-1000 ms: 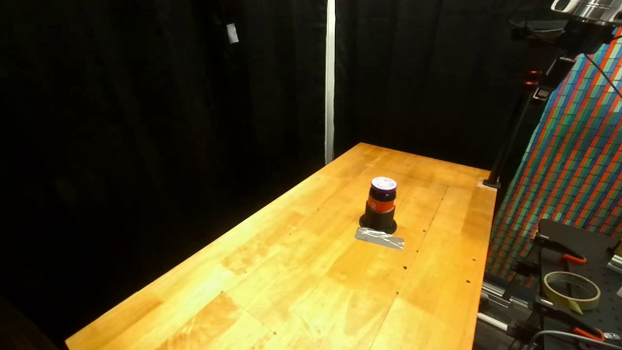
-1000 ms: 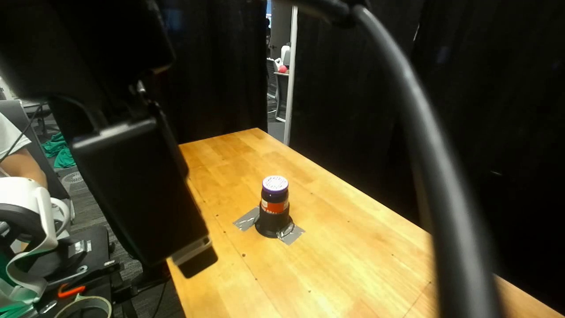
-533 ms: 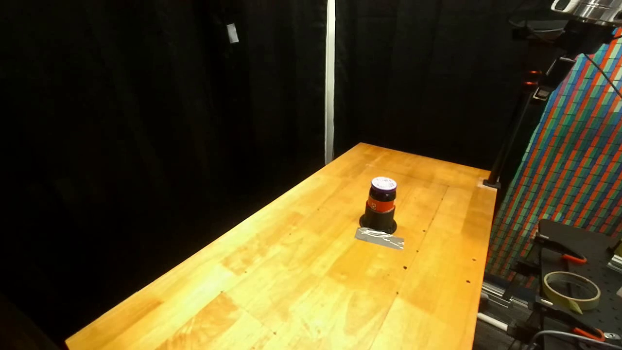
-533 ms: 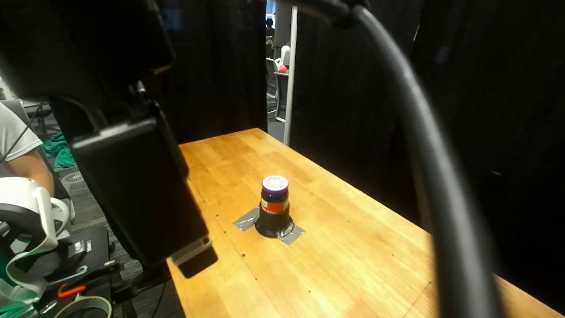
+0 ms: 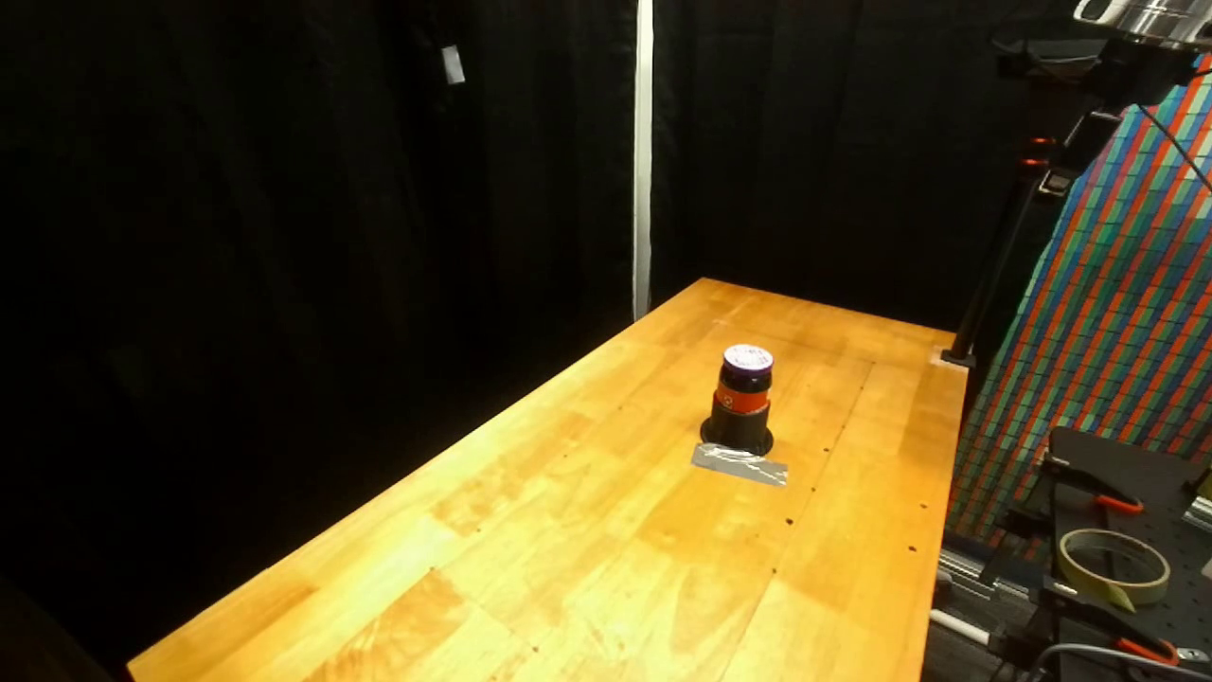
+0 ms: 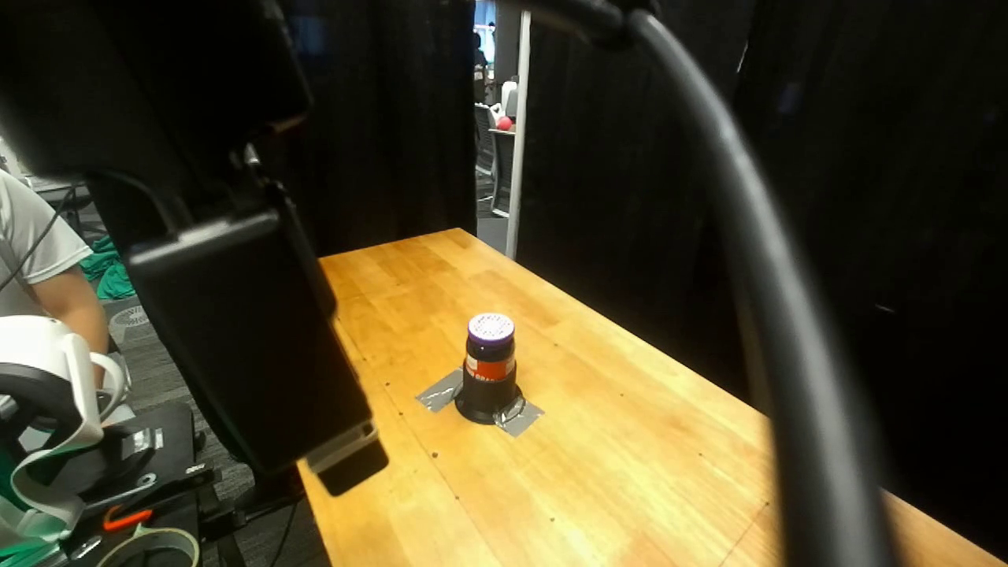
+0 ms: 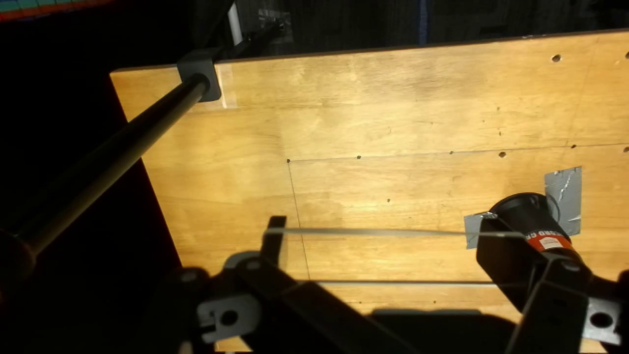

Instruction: Put a rubber band around the cup

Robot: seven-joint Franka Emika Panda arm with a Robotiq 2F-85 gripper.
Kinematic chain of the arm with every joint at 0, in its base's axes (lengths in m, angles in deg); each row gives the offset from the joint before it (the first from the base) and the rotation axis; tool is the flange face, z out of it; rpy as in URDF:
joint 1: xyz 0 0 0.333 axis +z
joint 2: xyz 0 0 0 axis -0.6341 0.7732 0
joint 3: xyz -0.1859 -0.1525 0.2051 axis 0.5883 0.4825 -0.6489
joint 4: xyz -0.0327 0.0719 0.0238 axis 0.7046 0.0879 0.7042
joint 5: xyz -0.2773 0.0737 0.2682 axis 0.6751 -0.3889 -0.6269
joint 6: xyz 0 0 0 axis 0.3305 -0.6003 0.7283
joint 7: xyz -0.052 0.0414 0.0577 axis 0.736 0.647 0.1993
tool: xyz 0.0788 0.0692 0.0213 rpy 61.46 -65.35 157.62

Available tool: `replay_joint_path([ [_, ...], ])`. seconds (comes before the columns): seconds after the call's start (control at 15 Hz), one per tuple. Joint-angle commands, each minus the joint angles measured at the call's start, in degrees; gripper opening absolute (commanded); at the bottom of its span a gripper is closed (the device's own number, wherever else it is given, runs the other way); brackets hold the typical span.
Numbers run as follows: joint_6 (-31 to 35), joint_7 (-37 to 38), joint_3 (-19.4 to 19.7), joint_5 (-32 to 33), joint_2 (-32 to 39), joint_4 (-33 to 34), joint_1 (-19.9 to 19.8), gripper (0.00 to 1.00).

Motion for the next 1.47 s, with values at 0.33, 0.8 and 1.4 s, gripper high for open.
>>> replay_joint_path([
  [0.33,-3.7,3.1,-9.4,-1.3,9.7,8.8,6.7,1.00],
  [0.8,-10.8,16.1,-19.8,-2.2,31.1,26.5,11.7,1.00],
  [1.4,-12.5,26.3,-20.7,-7.4,56.5,46.1,14.1,1.00],
])
